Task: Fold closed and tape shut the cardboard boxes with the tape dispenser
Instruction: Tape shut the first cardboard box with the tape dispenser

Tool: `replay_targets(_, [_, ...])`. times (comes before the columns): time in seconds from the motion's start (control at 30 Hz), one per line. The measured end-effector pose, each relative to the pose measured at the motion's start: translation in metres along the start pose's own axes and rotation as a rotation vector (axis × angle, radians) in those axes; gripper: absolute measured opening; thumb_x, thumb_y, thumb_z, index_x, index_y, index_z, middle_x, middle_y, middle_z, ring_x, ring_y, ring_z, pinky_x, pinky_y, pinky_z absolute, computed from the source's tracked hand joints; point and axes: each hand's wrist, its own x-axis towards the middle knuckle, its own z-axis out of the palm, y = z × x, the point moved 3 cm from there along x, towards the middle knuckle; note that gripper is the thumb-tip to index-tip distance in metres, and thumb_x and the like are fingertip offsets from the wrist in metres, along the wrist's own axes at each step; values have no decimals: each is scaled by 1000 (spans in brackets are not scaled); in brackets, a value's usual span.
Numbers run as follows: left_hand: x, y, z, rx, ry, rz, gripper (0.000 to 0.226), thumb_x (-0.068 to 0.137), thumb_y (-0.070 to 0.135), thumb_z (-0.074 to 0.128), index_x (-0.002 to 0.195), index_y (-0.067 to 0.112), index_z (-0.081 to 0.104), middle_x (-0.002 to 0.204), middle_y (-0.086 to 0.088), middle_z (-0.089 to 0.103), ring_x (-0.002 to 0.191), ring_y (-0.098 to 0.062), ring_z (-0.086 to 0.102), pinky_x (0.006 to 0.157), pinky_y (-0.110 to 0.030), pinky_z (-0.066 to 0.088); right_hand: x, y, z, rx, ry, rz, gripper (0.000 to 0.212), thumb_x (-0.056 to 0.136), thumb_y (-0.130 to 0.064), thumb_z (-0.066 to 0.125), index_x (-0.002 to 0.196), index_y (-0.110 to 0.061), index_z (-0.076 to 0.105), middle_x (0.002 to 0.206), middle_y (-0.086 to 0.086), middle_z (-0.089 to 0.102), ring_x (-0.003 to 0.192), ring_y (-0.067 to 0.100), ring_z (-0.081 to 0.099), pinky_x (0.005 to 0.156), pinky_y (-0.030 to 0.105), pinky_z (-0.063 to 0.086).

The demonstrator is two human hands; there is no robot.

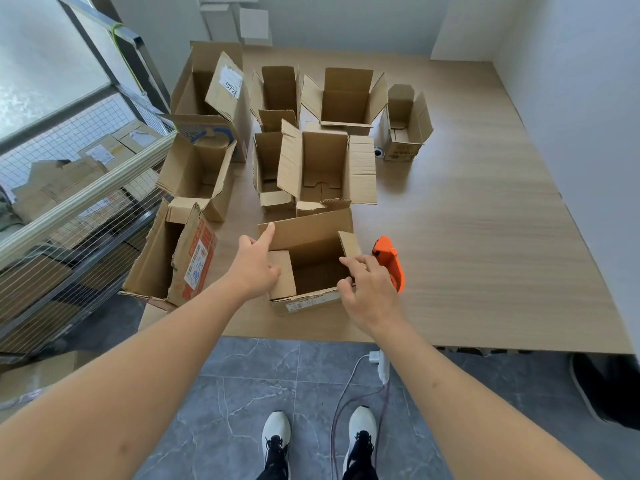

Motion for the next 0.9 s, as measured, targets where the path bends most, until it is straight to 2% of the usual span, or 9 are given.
replay_targets(0.13, [-5, -3, 2, 18, 51, 19, 109, 85, 5, 77, 161, 43, 8, 119, -2, 38, 80, -17, 64, 67, -15, 48, -4, 3, 5, -59, -66, -14, 45, 105, -33, 35, 147, -31, 52, 134, -5, 56, 118, 20, 45, 97, 37, 48])
replay_targets(0.27, [-3, -9, 2, 71, 146, 16, 126, 77, 7, 85, 155, 53, -3, 116, 1, 31, 80, -15, 57, 63, -17, 44, -3, 5, 5, -87, -45, -17, 48, 109, -43, 26, 146, -27, 51, 137, -5, 58, 122, 22, 47, 101, 36, 43])
replay_targets(0.33, [-2, -10, 3, 75, 140, 28, 109, 77, 7, 85, 157, 43, 21, 114, 2, 31, 85, -15, 56, 67, -20, 48, -2, 7, 5, -88, -42, -15, 53, 107, -53, 24, 140, -25, 55, 136, -5, 59, 121, 23, 48, 100, 36, 43])
replay_targets(0.4, [0, -8, 4, 75, 128, 72, 76, 80, 5, 81, 143, 35, 52, 114, 1, 36, 92, -20, 57, 80, -31, 54, -1, 9, 5, -85, -46, -3, 58, 104, -59, 24, 135, -24, 59, 133, -5, 58, 117, 22, 47, 96, 36, 44])
replay_targets(0.5, [1, -6, 5, 75, 136, 112, 47, 90, 4, 66, 130, 29, 69, 112, 2, 48, 100, -16, 51, 88, -29, 45, 0, 10, 5, -96, -49, 32, 63, 98, -65, 24, 128, -23, 60, 126, -2, 55, 110, 22, 44, 88, 36, 46])
replay_targets(0.63, [-4, -7, 3, 26, 81, 121, 40, 100, 21, 54, 138, 26, 64, 129, 3, 54, 120, -16, 50, 96, -24, 37, 7, 7, 6, -56, -10, 80, 58, 98, -62, 35, 129, -19, 58, 122, 6, 51, 107, 25, 44, 86, 37, 43])
replay_targets(0.7, [-9, -10, 7, 50, -6, 133, 47, 102, 33, 51, 148, 23, 54, 153, -5, 43, 139, -23, 40, 112, -30, 33, 12, 9, 7, -55, 19, 102, 47, 101, -50, 50, 132, -15, 56, 123, 10, 49, 108, 29, 47, 86, 36, 42])
replay_targets(0.77, [-15, -12, 15, 128, -64, 162, 58, 102, 45, 52, 154, 22, 43, 165, -10, 25, 152, -28, 22, 122, -38, 21, 15, 13, 9, -65, 25, 138, 44, 100, -39, 60, 134, -11, 53, 126, 13, 47, 110, 32, 50, 90, 39, 47])
replay_targets(0.9, [-18, -9, 28, 420, -6, 273, 55, 105, 44, 47, 158, 34, 34, 170, -9, 11, 156, -36, -1, 126, -51, 10, 18, 12, 8, 34, 91, 205, 68, 94, -34, 72, 148, -14, 36, 134, 14, 44, 118, 32, 51, 98, 42, 49])
